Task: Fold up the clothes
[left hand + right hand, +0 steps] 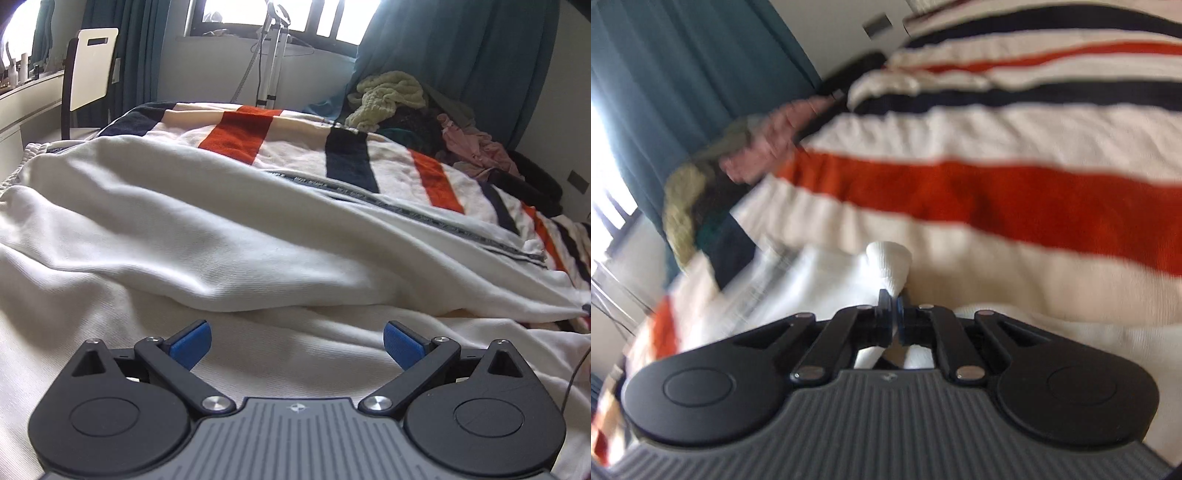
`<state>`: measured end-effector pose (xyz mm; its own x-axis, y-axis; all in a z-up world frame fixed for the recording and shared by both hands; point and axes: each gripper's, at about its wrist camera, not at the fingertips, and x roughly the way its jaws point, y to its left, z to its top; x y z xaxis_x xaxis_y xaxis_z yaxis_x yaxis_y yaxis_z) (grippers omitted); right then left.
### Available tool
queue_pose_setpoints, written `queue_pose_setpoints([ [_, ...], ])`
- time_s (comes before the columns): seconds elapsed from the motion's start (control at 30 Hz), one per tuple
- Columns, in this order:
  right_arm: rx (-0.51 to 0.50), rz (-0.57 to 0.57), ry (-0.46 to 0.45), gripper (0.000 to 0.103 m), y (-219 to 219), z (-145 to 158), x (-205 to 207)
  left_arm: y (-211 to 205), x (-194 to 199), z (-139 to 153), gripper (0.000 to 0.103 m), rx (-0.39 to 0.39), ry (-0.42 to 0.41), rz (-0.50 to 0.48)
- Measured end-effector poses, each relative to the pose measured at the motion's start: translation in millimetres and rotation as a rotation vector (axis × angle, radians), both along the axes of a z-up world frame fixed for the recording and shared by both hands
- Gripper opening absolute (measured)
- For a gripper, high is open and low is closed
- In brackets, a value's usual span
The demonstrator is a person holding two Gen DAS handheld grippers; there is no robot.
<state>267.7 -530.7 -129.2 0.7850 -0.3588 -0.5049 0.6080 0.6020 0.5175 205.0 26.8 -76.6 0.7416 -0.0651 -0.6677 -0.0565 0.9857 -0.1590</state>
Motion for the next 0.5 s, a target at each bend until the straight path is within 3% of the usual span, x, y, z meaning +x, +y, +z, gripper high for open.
queue_pose_setpoints([
  [0.1, -0.045, 0.030, -0.058, 0.005, -3.0, 24.6, -10.1, -2.5, -3.5, 5.4, 0.100, 0.023, -0.021, -0.001],
  [0.3, -0.090, 0.047, 0.107, 0.007, -13.8, 9.3, -10.6, -9.1, -12.3, 11.7, 0.101, 0.047, -0.056, -0.014],
  [0.43, -0.225, 0.116, 0.135, 0.016, 14.0, 37.0, -17.9, -21.6, -20.9, 15.6, 0.101, 0.081, -0.080, -0.047],
  [0.5, -0.263, 0.173, 0.127, 0.026, 26.3, 50.1, -25.2, -28.0, -28.2, 20.4, 0.101, 0.099, -0.105, -0.058],
])
